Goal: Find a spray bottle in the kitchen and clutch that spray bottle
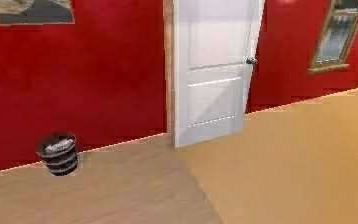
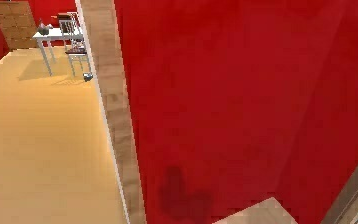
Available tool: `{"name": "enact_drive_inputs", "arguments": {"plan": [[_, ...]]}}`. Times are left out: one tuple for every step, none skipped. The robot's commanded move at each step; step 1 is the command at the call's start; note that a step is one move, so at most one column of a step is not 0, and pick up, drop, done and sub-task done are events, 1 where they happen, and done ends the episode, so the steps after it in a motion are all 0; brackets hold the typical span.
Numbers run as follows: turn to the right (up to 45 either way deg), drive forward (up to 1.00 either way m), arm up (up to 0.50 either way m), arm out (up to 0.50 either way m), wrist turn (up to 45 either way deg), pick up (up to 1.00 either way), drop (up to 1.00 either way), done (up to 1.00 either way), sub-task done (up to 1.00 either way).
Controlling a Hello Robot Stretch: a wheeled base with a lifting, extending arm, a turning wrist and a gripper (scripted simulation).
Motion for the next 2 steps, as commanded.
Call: {"name": "enact_drive_inputs", "arguments": {"plan": [[0.0,0.25,0.00,0.00,0.0,0.00,0.00,0.00,0.00],[21.0,0.00,0.00,0.00,0.0,0.00,0.00,0.00,0.00]]}}
